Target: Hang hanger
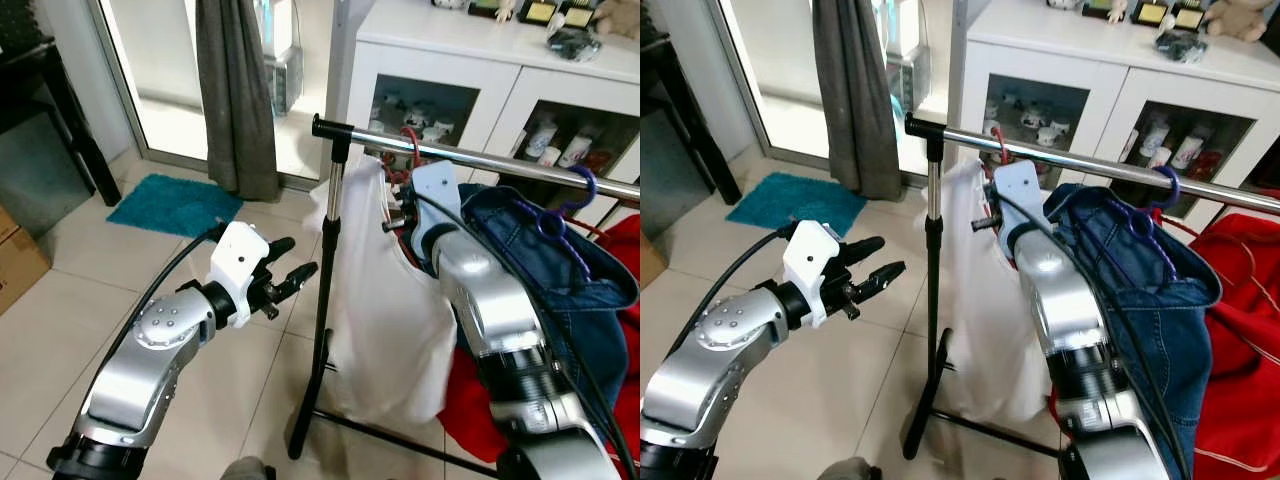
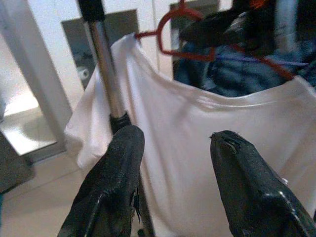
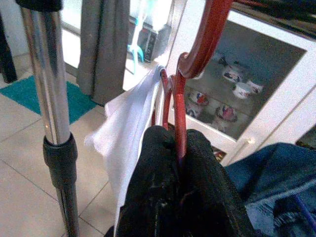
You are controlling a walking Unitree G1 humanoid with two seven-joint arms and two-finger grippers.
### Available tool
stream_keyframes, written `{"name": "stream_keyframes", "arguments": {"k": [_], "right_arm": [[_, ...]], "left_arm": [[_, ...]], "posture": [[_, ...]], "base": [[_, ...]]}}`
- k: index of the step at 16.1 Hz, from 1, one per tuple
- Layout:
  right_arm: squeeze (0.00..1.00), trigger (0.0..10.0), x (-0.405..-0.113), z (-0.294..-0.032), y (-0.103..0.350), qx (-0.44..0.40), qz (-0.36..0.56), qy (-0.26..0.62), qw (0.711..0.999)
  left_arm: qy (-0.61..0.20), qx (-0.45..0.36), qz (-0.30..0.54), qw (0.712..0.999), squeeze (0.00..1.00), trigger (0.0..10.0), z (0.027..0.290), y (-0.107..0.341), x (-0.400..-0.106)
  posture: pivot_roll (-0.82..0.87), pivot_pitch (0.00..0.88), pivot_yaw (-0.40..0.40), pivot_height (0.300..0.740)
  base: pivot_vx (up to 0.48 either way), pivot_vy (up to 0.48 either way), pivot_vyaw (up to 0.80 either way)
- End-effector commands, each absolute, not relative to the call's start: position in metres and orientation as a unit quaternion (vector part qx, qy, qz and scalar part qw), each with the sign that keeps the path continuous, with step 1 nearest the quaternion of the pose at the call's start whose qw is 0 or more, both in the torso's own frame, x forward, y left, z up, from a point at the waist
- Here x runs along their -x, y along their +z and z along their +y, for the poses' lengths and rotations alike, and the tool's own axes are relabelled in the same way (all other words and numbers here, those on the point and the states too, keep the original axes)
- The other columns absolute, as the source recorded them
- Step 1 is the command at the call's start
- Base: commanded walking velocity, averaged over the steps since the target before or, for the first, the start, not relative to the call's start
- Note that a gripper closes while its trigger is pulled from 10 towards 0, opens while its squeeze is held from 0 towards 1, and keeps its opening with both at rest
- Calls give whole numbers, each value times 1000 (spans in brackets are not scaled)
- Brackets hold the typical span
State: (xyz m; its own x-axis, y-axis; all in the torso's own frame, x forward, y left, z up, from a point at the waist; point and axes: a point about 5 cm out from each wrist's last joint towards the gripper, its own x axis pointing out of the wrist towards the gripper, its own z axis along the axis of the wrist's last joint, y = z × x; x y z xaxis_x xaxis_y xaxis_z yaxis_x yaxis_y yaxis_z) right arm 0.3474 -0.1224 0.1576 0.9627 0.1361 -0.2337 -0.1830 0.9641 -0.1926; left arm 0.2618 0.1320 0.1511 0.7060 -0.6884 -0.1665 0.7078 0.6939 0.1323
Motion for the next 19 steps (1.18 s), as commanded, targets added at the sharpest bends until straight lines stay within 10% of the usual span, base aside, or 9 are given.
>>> {"name": "stream_keyframes", "arguments": {"k": [1, 19], "right_arm": [[0, 10000, -355, -129, 166, 101, 105, 60, 988], [0, 10000, -394, -118, 164, 104, 195, 78, 972]], "left_arm": [[-393, -95, 52, 913, 0, 10000, 130, 153, -259], [-427, -111, 68, 895, 0, 10000, 128, 150, -254]], "posture": [[65, 0, -46, 723], [80, 0, -45, 723]], "base": [[0, 0, 0], [0, 0, 0]]}}
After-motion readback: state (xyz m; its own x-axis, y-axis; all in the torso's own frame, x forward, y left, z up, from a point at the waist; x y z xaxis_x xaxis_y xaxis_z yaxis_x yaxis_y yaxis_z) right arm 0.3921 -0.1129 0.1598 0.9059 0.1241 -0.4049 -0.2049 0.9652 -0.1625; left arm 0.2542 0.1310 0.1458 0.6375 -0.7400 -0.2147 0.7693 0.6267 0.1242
